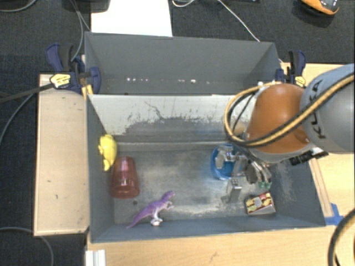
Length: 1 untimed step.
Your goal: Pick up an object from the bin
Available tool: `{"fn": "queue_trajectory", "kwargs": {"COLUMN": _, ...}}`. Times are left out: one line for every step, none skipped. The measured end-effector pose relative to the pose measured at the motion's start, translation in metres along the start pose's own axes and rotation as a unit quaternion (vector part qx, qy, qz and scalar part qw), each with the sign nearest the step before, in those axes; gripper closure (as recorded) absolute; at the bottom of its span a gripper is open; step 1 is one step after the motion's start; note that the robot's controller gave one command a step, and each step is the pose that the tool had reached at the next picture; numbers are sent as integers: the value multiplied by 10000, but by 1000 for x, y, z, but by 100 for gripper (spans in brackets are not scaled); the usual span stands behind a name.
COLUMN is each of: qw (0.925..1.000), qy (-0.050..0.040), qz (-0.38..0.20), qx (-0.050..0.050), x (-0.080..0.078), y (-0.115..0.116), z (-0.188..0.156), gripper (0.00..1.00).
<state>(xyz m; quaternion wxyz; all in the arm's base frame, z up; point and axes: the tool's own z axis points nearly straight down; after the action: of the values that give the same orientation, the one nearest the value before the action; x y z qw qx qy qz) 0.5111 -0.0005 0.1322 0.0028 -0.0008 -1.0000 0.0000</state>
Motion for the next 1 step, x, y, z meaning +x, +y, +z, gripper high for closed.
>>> {"fn": "queue_trajectory", "kwargs": {"qw": 10000, "qy": -38, "qz": 0, "qx": 0, "x": -2, "y": 0, "z": -4, "gripper": 0}}
